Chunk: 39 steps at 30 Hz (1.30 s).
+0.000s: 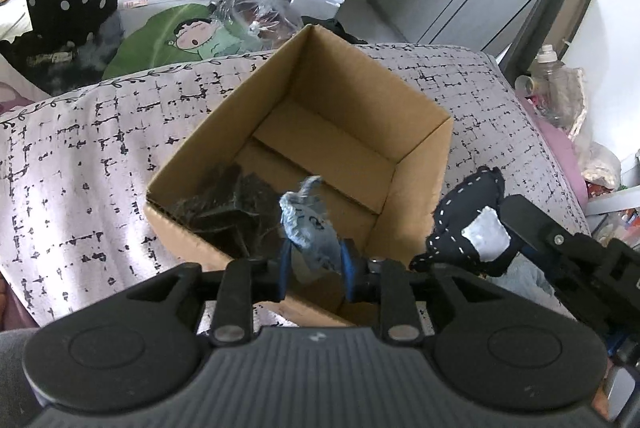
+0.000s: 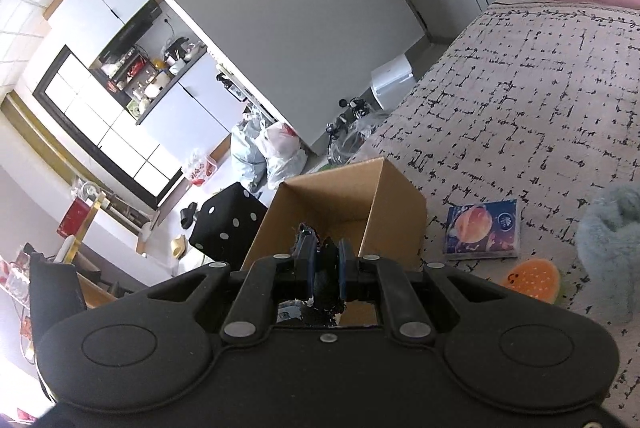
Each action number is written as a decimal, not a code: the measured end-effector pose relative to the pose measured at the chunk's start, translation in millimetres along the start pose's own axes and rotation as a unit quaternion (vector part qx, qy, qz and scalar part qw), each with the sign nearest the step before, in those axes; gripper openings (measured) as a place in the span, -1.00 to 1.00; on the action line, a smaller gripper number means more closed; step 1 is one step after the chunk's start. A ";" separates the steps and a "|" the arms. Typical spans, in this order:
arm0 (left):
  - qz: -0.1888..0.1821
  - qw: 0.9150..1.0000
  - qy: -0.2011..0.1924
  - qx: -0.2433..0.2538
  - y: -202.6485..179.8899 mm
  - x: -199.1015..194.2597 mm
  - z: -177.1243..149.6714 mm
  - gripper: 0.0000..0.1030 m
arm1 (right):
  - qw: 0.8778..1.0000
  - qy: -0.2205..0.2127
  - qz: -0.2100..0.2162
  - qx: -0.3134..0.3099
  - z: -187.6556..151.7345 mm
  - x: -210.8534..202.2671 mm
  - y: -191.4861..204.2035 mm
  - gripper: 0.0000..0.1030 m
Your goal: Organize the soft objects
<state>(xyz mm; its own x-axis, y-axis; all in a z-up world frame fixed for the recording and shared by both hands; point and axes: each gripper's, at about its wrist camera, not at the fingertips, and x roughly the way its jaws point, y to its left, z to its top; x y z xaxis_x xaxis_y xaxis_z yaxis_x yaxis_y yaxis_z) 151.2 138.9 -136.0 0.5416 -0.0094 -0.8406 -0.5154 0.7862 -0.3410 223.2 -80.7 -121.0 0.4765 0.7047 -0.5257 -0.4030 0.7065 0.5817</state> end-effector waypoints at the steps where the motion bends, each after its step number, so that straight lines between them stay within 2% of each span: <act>1: 0.001 1.000 0.000 0.000 0.1 -0.1 0.5 -0.51 | 1.000 0.000 0.001 0.000 0.1 1.2 0.9 -0.78; 5: 0.007 1.000 0.001 0.000 -1.7 -3.3 3.5 -0.43 | 1.000 -0.003 0.007 -0.003 0.4 3.9 5.8 -0.77; 6: 0.010 1.000 -0.001 0.003 -2.1 -4.8 4.5 -0.40 | 1.000 -0.003 0.013 -0.001 0.4 4.0 6.3 -0.69; 8: 0.015 1.000 -0.007 0.005 -1.2 -9.1 6.2 -0.37 | 1.000 0.000 0.026 0.004 0.1 5.1 8.1 -0.66; 11: 0.023 1.000 -0.014 0.000 1.4 -15.2 8.3 -0.34 | 0.999 0.005 0.031 0.011 -0.7 5.6 6.9 -0.47; 14: 0.034 0.999 -0.017 -0.002 1.5 -18.8 8.8 -0.21 | 0.999 0.001 0.025 0.019 -0.7 -1.1 3.5 -0.30; 17: 0.037 0.999 -0.022 0.004 -2.3 -24.6 7.0 -0.13 | 0.999 -0.009 0.013 0.029 0.6 -8.2 0.9 -0.07; 19: 0.043 0.999 -0.024 0.012 -6.8 -27.8 5.1 0.03 | 0.999 -0.015 0.006 0.034 2.1 -15.4 -1.3 0.00; 21: 0.049 0.998 -0.029 0.021 -12.0 -31.7 3.0 0.12 | 0.999 -0.018 -0.002 0.041 3.6 -21.7 -3.4 0.19; 25: 0.058 0.997 -0.045 0.036 -21.7 -39.5 -0.1 0.34 | 0.999 -0.025 -0.030 0.034 6.2 -35.3 -3.7 0.33; 31: 0.052 0.996 -0.053 0.053 -36.4 -47.0 -5.5 0.44 | 0.997 -0.020 -0.075 0.027 5.0 -54.6 -10.8 0.53; 34: 0.066 0.995 -0.048 0.065 -46.1 -47.4 -7.9 0.52 | 0.995 -0.018 -0.100 0.026 6.3 -65.5 -15.5 0.60; 39: 0.068 0.992 -0.052 0.093 -64.6 -54.3 -16.5 0.55 | 0.992 -0.025 -0.118 0.039 11.6 -84.5 -26.7 0.78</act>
<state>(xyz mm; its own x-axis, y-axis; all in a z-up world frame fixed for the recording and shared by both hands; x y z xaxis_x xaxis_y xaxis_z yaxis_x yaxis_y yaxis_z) 144.1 78.4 -75.3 0.5466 0.1612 -0.8217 -0.4626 0.8761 -0.1359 202.7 -159.9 -84.9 0.5901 0.5143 -0.6223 -0.2149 0.8431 0.4930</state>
